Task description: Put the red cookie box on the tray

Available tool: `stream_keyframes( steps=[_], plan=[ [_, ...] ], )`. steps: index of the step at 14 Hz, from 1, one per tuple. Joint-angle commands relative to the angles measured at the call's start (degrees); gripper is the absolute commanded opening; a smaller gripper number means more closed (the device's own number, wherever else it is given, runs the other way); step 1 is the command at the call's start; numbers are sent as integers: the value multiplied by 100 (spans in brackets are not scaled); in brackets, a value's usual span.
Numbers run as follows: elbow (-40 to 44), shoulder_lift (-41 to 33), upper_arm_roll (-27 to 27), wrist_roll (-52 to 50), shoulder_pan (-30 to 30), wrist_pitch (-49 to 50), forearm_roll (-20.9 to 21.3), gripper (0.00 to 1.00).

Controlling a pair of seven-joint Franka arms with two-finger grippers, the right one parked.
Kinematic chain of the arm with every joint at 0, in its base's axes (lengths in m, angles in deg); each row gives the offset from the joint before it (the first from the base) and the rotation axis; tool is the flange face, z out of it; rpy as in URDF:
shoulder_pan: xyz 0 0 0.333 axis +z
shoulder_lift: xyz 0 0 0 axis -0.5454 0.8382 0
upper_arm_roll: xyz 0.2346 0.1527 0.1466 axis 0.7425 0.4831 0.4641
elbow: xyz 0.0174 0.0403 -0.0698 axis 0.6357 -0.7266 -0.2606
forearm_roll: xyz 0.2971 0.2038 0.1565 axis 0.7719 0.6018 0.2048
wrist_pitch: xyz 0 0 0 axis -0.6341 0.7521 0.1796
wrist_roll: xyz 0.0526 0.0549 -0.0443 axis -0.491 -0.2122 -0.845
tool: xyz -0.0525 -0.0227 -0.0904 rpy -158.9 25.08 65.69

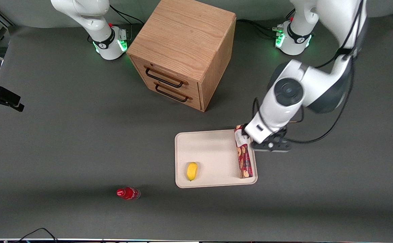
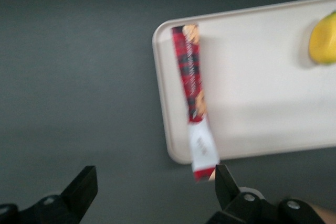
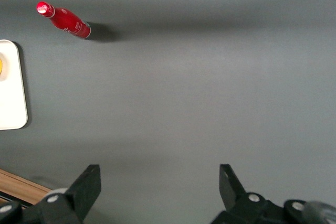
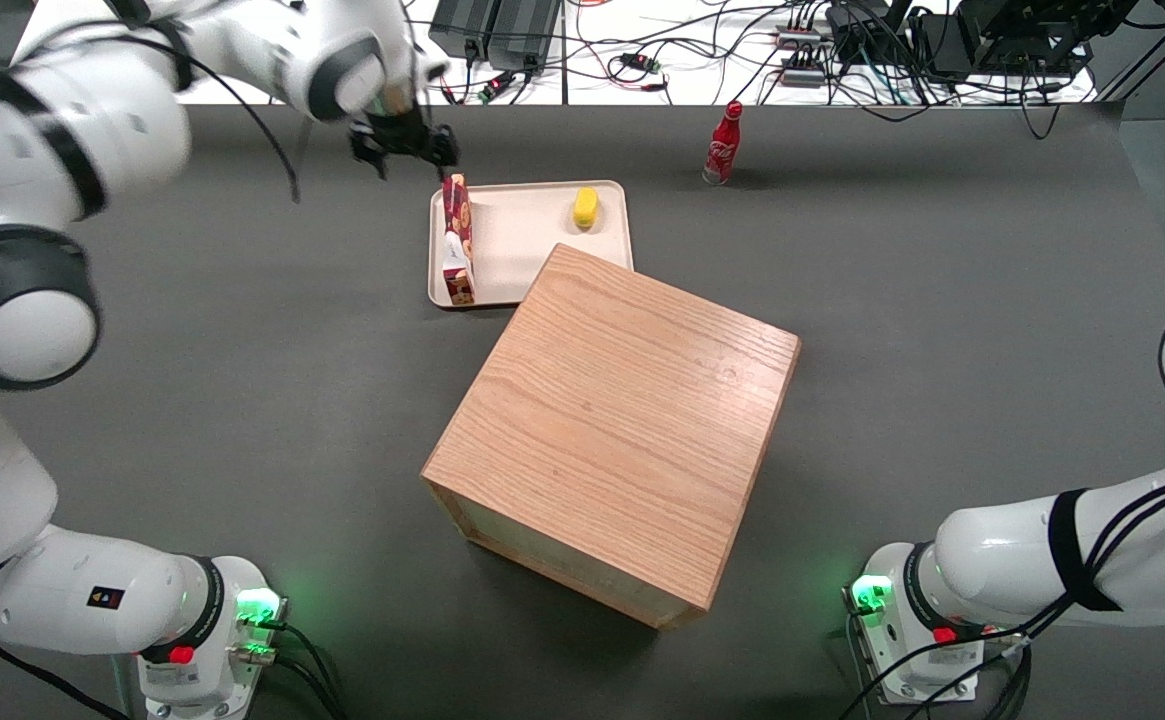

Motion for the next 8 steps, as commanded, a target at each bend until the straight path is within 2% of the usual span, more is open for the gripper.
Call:
stream_keyframes(
  steps=[1,4,8],
  plan=[
    [-205,-856,225,1088,308,1010,-230,100],
    [-292,-1604,937,1907,318,1733,-573,100],
    [-1039,-2519,1675,2487,309,1639,-591,100]
  ],
)
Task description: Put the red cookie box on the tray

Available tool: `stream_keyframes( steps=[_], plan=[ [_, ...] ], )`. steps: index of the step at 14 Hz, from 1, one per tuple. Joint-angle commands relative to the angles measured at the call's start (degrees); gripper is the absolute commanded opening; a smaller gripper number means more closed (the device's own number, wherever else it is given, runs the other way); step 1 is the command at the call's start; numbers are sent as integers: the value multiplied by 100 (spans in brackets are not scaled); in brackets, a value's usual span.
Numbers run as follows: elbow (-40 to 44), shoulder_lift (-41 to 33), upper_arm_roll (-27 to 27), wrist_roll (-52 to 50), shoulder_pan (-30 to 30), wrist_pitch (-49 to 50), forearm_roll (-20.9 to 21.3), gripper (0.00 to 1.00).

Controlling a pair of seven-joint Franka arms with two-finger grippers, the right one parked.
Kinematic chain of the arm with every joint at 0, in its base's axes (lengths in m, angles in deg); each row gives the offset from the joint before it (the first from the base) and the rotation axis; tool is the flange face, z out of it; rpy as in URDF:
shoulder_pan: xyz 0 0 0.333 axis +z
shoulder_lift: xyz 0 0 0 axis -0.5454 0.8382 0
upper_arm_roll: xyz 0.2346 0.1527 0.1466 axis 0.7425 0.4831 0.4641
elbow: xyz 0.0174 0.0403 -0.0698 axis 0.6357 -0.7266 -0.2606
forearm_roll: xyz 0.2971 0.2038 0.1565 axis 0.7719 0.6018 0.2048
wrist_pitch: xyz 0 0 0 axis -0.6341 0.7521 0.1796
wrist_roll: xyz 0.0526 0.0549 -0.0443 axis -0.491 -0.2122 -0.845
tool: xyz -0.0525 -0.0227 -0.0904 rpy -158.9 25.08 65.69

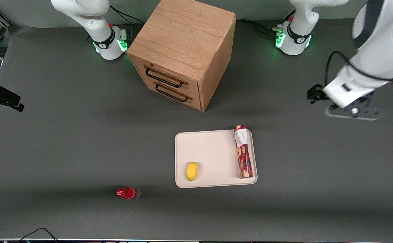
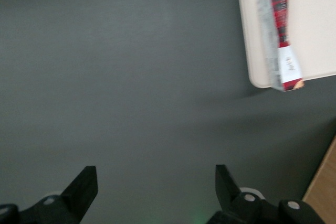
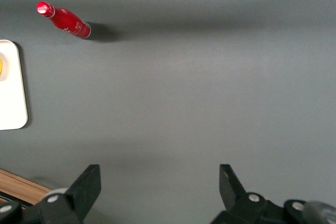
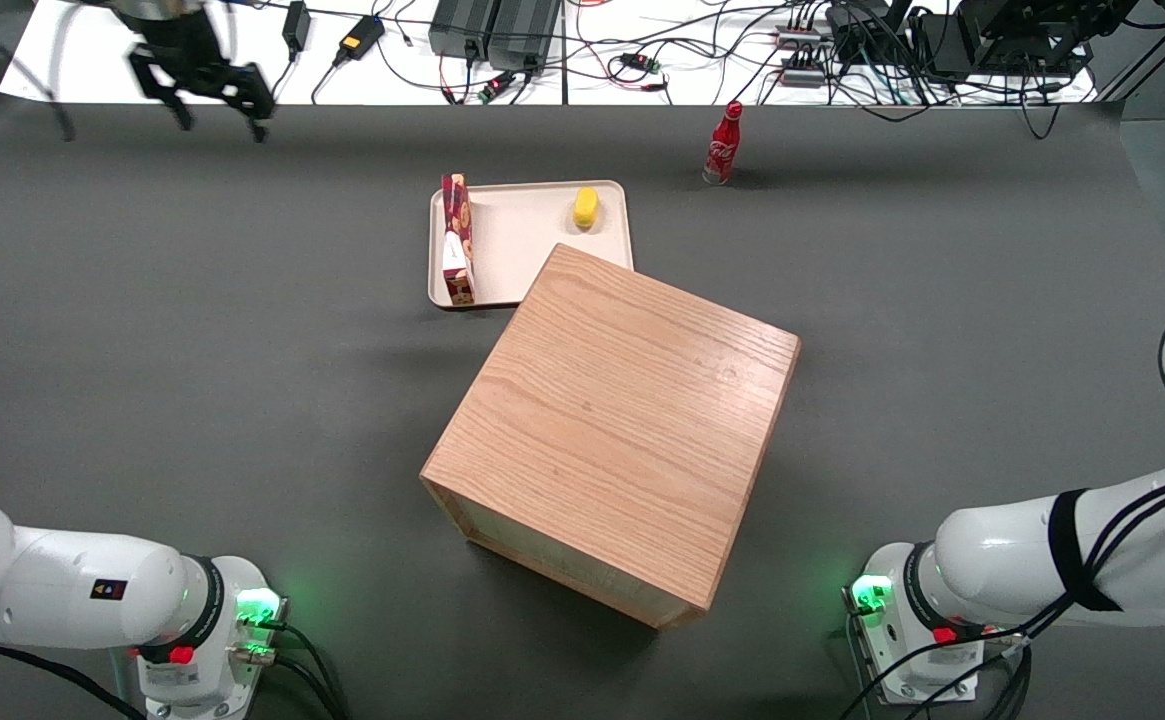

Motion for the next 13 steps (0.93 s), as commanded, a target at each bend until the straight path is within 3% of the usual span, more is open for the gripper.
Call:
stream_keyframes(
  steps=[1,8,13],
  plan=[
    [-626,-602,466,618,-39,-173,-123,100],
    [-55,-365,600,-160,-39,-59,-255,100],
    [24,-312,600,-135,-39,-50,-264,100]
  ],
)
